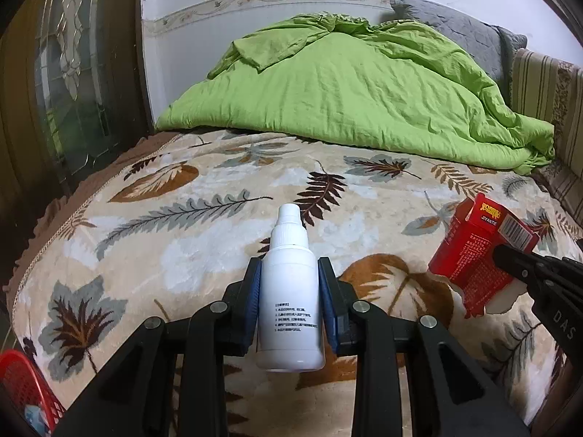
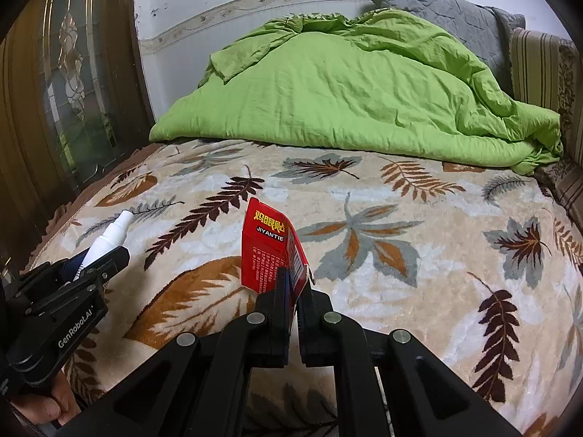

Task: Collect trash
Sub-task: 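Lift the white bottle and red box up above the blanket, then carry both items over the red wastebasket and open both grippers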

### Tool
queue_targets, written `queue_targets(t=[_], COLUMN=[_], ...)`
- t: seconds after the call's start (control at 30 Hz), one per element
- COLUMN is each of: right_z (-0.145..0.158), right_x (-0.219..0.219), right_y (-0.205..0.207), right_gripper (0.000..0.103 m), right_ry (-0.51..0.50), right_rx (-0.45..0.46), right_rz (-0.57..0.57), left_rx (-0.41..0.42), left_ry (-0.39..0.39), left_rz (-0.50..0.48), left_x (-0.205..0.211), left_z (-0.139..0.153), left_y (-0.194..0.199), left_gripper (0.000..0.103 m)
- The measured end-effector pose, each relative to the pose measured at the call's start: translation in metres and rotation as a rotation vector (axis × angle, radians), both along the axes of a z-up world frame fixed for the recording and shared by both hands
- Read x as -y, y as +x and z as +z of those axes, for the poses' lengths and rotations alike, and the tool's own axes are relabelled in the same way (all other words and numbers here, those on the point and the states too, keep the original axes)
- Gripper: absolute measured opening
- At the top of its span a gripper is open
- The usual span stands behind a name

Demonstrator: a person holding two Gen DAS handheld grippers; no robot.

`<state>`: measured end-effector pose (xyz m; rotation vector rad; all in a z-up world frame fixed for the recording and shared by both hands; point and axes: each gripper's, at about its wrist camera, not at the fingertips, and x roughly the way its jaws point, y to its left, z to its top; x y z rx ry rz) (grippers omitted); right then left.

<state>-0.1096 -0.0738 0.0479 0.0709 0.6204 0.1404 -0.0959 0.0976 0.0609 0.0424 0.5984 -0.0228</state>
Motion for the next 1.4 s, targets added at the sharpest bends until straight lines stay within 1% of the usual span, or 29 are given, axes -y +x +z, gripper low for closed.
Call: queue_targets(t=[0.4, 1.0, 1.1, 1.17, 1.3, 1.4], right_z=[0.000, 0.003, 0.006, 0.011, 0.031, 0.049], right_x=[0.000, -0.003, -0.004, -0.010, -0.023, -0.036], right_y=[0.001, 0.001, -0.001, -0.002, -0.011, -0.019], right_gripper=[0.004, 0.004, 0.004, 0.004, 0.004, 0.004], right_ry=[0.005, 0.003, 0.012, 0.017, 0.048, 0.078], right_rx=[0.002, 0.011, 0.013, 0.016, 0.052, 0.077], right_rz=[0.003, 0.005, 0.003, 0.019, 0.064, 0.105], left_rx=[0.016, 0.017, 0.018, 0.007, 0.016, 0.033], left_ry=[0.017, 0.012, -0.002, -0.037, -0.108, -0.128], left_rz=[-0.011, -0.014, -0.012, -0.023, -0.021, -0.009], left_x=[0.005, 0.005, 0.004, 0.000, -0.017, -0.031], left_z=[0.002, 0.002, 0.005, 0.013, 0.036, 0.054], left_y=[-0.003, -0.003, -0.006, -0.010, -0.033, -0.050], left_gripper=[0.029, 0.029, 0.029, 0.029, 0.029, 0.029])
